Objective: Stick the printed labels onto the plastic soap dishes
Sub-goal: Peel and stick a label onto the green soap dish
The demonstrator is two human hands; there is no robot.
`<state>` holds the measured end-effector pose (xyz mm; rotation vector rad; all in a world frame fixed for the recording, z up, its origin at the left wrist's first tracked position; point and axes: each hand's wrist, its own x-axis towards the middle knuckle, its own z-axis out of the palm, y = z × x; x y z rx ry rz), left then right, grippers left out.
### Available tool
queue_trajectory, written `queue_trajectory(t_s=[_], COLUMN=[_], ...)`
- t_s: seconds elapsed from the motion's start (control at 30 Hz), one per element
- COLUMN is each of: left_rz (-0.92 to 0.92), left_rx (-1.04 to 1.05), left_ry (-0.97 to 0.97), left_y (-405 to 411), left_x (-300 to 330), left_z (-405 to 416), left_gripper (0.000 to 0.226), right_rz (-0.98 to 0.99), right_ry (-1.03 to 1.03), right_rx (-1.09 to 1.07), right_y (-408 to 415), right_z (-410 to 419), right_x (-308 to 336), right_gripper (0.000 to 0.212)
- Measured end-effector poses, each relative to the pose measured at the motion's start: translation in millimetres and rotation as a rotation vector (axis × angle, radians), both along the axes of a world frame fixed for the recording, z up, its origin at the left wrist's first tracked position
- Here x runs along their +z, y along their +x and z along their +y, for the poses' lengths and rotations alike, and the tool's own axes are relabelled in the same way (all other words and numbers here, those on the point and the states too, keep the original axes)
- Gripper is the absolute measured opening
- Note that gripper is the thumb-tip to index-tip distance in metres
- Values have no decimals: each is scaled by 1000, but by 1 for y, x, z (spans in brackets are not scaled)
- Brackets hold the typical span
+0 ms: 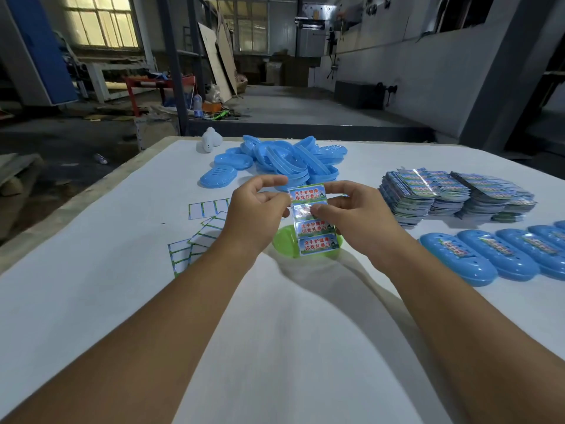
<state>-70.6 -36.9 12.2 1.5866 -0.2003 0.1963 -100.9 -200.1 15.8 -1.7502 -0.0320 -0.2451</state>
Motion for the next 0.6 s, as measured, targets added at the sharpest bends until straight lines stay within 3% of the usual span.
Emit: queue_trajectory(t_s=[0.33,0.5,0.6], left_rz=[-40,-96,-162], left_rx=[11,-23,-42], left_ry=[35,106,140], left_y=[-1,-4,-7], left_x=[1,-1,-3], left_z=[4,3,1], left_gripper=[27,28,27], right_rz=[-4,-210,-244], right_ry=[11,-446,-507], right_rx=[-58,-305,-283], right_y=[1,3,0], right_z=[-1,-3,2], right_x=[-1,-7,-7], right_gripper=[29,18,19])
